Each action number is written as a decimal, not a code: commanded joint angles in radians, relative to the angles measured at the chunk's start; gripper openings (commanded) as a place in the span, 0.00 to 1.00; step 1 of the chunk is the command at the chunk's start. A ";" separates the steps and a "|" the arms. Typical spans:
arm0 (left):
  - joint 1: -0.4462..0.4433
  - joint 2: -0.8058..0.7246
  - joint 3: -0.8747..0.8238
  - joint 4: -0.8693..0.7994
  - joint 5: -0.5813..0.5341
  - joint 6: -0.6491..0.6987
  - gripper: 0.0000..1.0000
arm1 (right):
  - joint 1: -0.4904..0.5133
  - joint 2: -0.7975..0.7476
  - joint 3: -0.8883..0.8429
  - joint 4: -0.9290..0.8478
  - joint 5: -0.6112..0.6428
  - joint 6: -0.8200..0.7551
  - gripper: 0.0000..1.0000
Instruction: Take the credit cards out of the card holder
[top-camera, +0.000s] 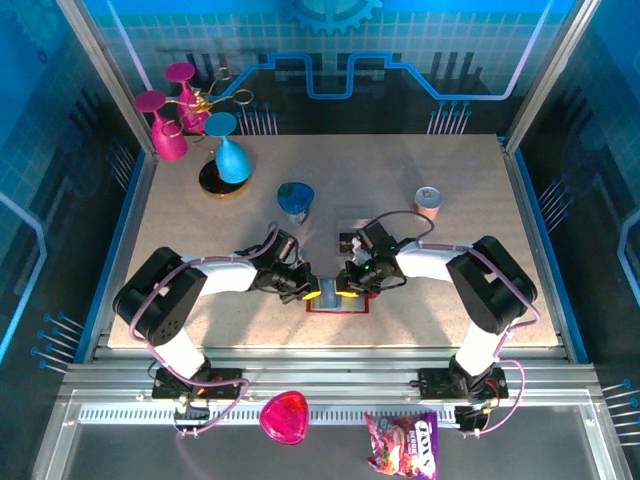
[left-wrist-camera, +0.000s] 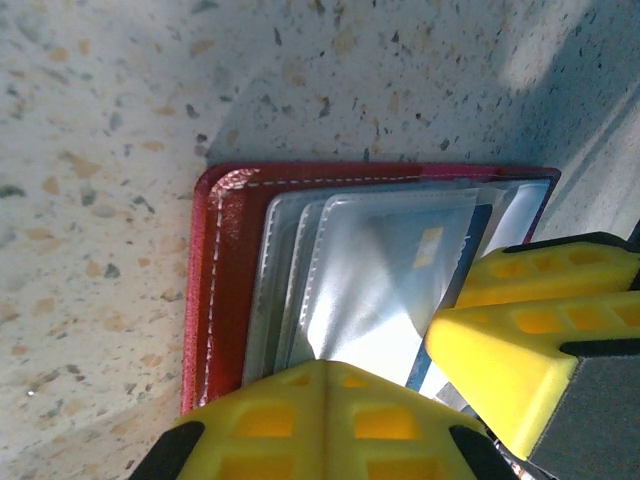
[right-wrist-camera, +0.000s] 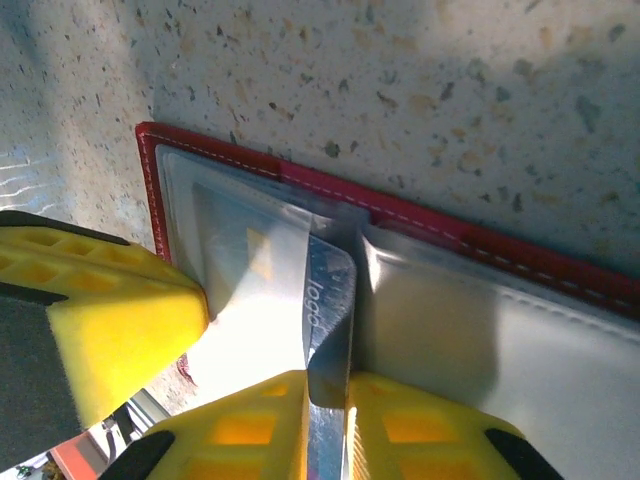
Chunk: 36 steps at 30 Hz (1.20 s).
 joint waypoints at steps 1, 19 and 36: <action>-0.005 0.024 -0.024 -0.050 -0.011 0.022 0.04 | -0.012 -0.024 -0.018 -0.002 -0.010 0.005 0.14; -0.003 0.015 -0.014 -0.065 -0.017 0.022 0.05 | -0.080 -0.092 -0.065 -0.064 0.006 -0.056 0.11; -0.006 0.012 -0.006 -0.067 -0.018 0.019 0.06 | -0.113 -0.164 -0.042 -0.183 0.045 -0.117 0.09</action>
